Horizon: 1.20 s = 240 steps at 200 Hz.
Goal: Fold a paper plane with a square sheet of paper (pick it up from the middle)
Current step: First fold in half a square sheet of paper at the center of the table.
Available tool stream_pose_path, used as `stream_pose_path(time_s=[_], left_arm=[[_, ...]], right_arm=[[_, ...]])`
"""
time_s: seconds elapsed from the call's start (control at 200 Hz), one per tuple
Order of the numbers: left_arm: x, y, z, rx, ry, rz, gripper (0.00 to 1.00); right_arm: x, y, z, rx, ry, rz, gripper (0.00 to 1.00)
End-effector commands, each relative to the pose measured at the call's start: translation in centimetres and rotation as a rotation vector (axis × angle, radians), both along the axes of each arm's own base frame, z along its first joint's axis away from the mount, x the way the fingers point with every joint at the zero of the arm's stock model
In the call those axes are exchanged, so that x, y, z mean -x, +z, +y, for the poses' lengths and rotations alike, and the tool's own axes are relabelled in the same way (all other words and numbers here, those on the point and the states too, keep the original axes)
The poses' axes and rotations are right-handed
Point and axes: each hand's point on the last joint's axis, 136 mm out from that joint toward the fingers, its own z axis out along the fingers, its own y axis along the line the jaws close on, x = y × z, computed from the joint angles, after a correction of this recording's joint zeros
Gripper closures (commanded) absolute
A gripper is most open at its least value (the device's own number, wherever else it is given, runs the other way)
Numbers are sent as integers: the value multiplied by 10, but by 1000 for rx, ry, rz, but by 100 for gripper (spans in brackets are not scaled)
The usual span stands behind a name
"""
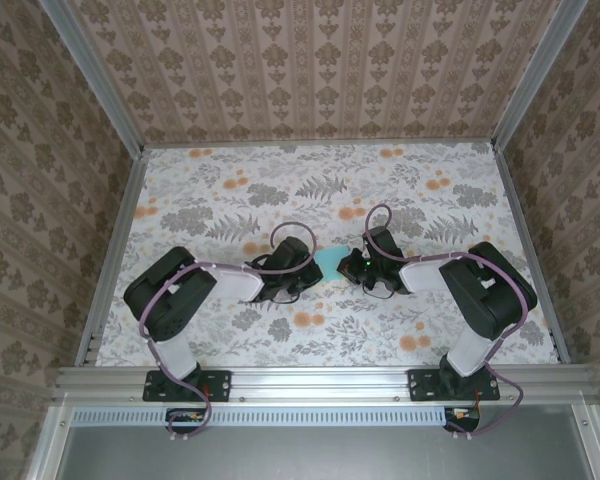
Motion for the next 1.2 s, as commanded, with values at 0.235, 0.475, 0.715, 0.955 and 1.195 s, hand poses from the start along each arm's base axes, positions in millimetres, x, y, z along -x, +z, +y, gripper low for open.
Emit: stream_pose_path(time_s=[0.235, 0.475, 0.715, 0.955, 1.195], left_arm=[[21, -37, 63, -165, 158, 73, 100], [28, -45, 100, -235, 272, 103, 100], [36, -49, 130, -294, 349, 130, 100], [40, -44, 154, -346, 407, 130, 100], [19, -21, 160, -270, 330, 94, 100]], right_arm=[[48, -69, -46, 242, -69, 250, 100], [50, -71, -51, 278, -68, 258, 100], [51, -72, -55, 294, -74, 263, 100], [48, -66, -56, 291, -72, 239, 100], [33, -42, -48, 280, -18, 153, 100]])
